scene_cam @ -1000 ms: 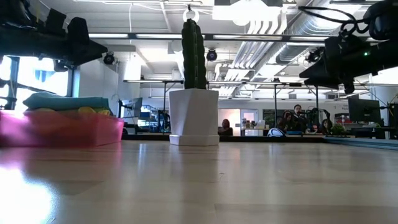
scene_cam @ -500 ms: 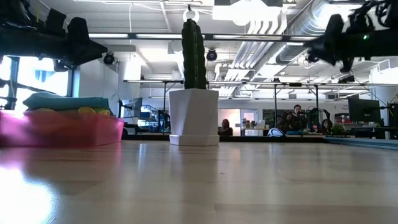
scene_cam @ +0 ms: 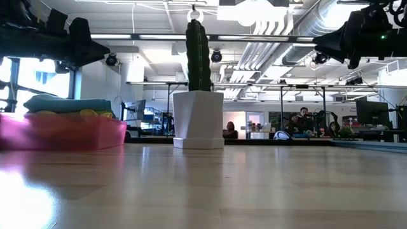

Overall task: Fold microfiber towels
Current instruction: Return to Home Position

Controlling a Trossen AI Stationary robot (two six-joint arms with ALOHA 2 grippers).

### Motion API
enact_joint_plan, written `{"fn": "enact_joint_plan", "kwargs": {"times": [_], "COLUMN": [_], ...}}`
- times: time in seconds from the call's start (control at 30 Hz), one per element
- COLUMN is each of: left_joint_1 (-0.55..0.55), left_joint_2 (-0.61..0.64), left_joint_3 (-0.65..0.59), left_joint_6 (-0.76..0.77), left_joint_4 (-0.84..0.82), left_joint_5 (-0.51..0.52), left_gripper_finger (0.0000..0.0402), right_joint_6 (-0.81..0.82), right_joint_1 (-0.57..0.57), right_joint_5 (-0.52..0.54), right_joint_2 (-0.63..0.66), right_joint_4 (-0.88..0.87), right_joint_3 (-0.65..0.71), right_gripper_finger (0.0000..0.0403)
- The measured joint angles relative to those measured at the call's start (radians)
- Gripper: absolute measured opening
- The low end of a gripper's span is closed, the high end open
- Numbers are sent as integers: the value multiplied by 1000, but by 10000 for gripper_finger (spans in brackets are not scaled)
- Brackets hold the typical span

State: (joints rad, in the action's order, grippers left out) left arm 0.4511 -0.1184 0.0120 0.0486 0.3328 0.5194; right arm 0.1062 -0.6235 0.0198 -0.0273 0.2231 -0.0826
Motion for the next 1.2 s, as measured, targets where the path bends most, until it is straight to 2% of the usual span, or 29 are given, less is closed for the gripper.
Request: {"fn": "enact_joint_plan", "kwargs": {"times": [0.27,0.4,0.63,1.2], "left_joint_1": [0,0,0,0], "left_joint_2": [0,0,0,0], "left_joint_3": [0,0,0,0], "left_joint_6": [0,0,0,0], "left_joint_4": [0,0,0,0], "left_joint_5": [0,0,0,0], "left_gripper_finger": [166,166,166,166], "right_joint_6": [-9,-28,-28,-28], "right_joint_1": [-12,-33,-41,-37], "right_joint_5": [-43,-106,-112,-84], "right_joint_2": [25,26,25,21], "right_joint_4": [-9,88,92,-153], "right_joint_3": [1,74,72,73], "right_gripper_finger": [167,167,167,167]}}
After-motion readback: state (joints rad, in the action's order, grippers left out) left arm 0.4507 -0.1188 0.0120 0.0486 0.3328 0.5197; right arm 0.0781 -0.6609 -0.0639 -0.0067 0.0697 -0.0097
